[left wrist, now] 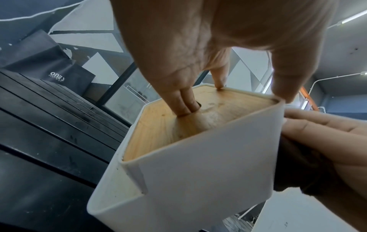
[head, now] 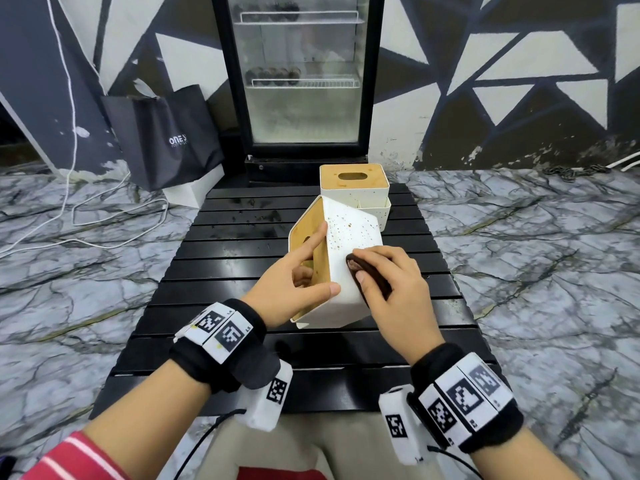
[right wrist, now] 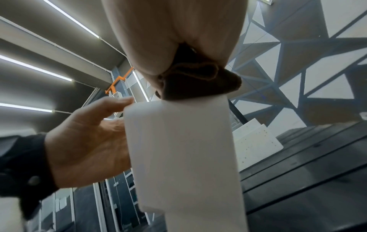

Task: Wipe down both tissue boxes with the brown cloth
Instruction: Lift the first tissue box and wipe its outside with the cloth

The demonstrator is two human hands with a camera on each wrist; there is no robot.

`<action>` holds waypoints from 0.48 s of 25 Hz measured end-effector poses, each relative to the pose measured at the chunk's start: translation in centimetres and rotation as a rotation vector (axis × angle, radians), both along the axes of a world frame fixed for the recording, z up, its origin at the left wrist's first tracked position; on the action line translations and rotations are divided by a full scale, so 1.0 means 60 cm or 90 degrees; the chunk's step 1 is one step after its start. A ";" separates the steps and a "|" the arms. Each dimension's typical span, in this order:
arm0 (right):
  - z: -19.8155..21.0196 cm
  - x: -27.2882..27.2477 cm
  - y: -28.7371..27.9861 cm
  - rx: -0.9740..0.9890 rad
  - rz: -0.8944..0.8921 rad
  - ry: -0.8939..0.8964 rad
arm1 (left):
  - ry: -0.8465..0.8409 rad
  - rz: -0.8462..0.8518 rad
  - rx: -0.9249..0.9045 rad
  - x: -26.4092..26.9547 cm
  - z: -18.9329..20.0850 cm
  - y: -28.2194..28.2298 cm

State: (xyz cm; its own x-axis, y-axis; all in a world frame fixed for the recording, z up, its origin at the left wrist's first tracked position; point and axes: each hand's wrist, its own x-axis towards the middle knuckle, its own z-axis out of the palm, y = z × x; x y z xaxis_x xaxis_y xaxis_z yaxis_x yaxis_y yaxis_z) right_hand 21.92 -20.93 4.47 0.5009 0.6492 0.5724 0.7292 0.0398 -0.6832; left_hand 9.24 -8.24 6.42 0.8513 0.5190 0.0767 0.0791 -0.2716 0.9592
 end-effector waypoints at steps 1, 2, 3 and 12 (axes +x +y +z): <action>0.000 -0.006 0.003 0.002 -0.002 -0.005 | -0.002 0.005 -0.004 0.000 -0.001 0.000; -0.002 -0.012 0.004 0.009 0.001 -0.017 | -0.009 0.006 -0.009 0.000 -0.001 0.000; -0.005 -0.017 0.002 0.018 0.007 -0.031 | -0.013 0.004 -0.015 0.000 0.000 -0.001; 0.001 0.027 0.010 0.027 -0.027 -0.001 | -0.014 -0.027 -0.007 -0.004 0.003 0.004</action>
State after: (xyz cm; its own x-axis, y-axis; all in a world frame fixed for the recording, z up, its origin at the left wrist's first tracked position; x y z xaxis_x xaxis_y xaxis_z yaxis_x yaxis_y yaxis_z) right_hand 23.53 -20.34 4.53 0.5265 0.6027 0.5996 0.7322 0.0369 -0.6801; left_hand 9.03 -8.02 6.62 0.8707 0.4835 0.0902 0.0464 -0.2632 0.9636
